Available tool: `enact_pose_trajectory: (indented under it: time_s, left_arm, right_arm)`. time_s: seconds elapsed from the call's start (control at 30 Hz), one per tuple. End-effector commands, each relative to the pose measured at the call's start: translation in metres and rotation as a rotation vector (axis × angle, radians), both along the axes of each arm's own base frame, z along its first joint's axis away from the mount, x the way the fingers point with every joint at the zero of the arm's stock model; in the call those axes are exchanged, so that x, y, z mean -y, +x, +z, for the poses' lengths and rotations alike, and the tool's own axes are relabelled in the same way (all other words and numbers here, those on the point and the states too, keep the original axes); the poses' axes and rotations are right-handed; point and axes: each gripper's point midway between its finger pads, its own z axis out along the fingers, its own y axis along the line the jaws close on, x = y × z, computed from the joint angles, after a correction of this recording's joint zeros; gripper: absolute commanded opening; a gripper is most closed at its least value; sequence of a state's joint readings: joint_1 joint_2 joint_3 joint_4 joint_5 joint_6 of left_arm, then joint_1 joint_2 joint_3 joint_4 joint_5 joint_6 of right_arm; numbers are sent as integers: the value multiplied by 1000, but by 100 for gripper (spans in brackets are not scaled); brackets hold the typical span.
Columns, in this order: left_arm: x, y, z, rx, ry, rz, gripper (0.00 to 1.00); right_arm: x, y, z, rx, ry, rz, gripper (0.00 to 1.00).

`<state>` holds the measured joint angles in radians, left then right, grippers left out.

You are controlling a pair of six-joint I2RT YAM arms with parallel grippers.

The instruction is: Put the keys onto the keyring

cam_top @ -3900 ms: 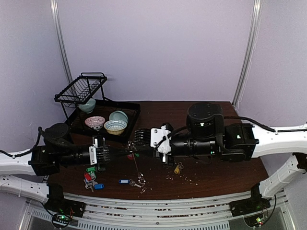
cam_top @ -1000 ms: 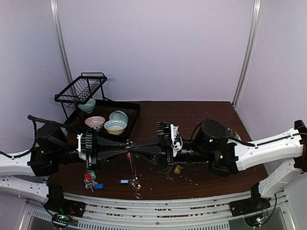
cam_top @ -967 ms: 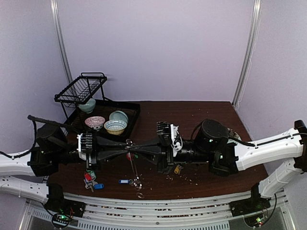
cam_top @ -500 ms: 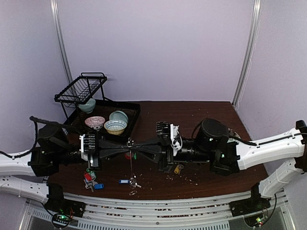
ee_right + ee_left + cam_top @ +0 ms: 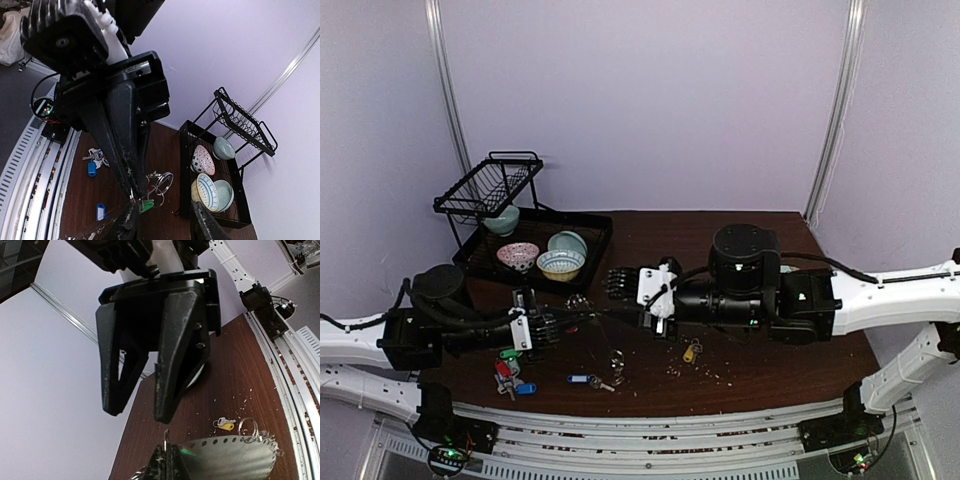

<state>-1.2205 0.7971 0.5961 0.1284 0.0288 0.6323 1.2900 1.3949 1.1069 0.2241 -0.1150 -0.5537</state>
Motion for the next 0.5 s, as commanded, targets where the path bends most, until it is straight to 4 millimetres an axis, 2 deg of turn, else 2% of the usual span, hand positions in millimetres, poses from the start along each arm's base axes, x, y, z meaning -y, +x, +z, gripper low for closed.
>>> enact_pose_trajectory:
  time_s: [0.0, 0.2, 0.47]
  left_arm:
    - [-4, 0, 18, 80, -55, 10, 0]
    - [0, -4, 18, 46, -65, -17, 0]
    - [0, -1, 19, 37, -71, -4, 0]
  right_arm:
    - [4, 9, -22, 93, -99, -43, 35]
    - [-2, 7, -21, 120, -83, -17, 26]
    - [-7, -2, -17, 91, -66, 34, 19]
